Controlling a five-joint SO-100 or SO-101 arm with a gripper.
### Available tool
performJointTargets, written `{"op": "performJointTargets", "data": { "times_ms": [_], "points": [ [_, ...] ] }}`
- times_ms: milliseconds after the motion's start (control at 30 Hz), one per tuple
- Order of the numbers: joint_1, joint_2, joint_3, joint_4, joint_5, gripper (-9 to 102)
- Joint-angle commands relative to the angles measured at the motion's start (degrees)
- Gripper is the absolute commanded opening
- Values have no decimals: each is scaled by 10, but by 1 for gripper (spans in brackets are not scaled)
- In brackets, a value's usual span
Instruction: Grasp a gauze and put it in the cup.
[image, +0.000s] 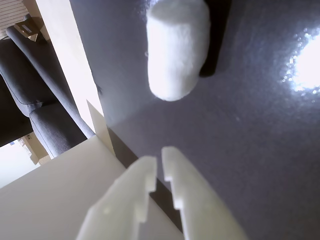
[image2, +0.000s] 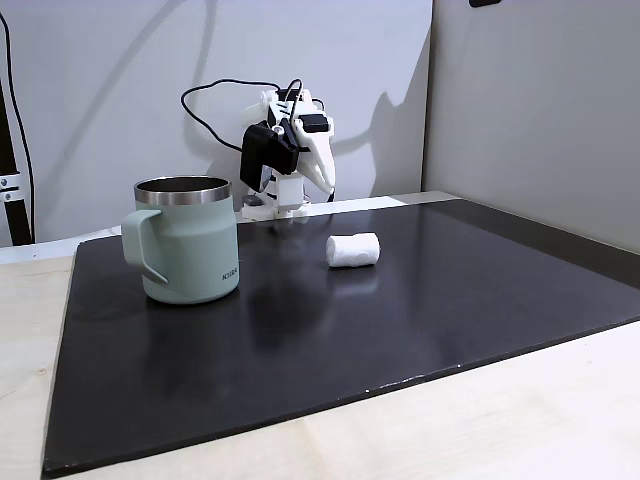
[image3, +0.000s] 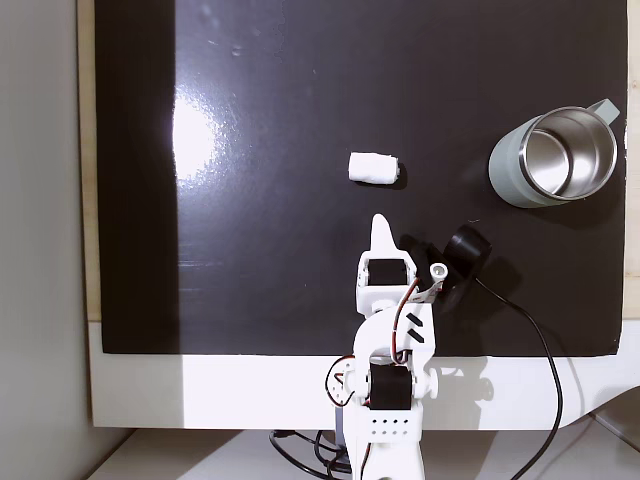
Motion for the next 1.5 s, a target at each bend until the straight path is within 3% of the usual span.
{"op": "performJointTargets", "data": {
  "times_ms": [0, 267, 433, 567, 733, 900, 1233, 1467],
  "points": [
    [-4, 7, -4, 3, -4, 0],
    [6, 7, -15, 3, 6, 0],
    [-10, -18, -103, 41, 32, 0],
    [-12, -195, -256, 73, 95, 0],
    [-10, -398, -466, 177, 154, 0],
    [-12, -503, -551, 240, 160, 1],
    [-29, -729, -709, 376, 182, 25],
    [-20, -811, -708, 360, 179, 33]
  ]
}}
